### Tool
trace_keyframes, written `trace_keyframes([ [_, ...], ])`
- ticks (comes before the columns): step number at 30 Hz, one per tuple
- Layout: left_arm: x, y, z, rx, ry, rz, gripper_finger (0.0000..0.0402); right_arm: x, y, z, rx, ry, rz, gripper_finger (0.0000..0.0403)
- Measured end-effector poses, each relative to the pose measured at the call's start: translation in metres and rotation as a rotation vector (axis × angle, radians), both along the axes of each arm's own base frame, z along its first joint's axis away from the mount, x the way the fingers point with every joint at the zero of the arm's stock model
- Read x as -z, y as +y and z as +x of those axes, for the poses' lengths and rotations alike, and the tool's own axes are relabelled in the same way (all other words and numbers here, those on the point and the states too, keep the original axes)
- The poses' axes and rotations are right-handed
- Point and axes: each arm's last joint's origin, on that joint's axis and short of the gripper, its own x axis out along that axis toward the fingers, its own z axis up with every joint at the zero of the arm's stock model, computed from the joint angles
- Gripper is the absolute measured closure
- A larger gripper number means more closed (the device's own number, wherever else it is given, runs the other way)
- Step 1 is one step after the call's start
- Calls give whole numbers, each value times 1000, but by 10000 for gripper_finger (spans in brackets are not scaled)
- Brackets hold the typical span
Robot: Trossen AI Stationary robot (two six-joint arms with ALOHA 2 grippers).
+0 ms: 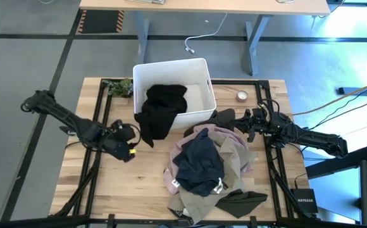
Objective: Sort clothes
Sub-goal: Put the black jacket into the white laundry bin
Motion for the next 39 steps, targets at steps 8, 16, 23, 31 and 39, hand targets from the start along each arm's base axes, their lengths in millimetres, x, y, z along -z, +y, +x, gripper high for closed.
trace_keyframes([
  [8, 31, 3, 13, -20, -181, 62, 233, 0, 0, 0, 9, 0, -2, 356],
  [16, 37, 9, 24, 31, -280, 184, 234, 0, 0, 0, 10, 1, -3, 356],
  [23, 30, 10, 35, 108, -326, 268, 311, 0, 0, 0, 12, 0, -3, 356],
  [31, -8, 4, 50, 247, -438, 431, 391, 0, 0, 0, 13, 0, -3, 356],
  [39, -92, 25, 60, 111, -437, 816, 393, 0, 0, 0, 13, -1, -1, 356],
])
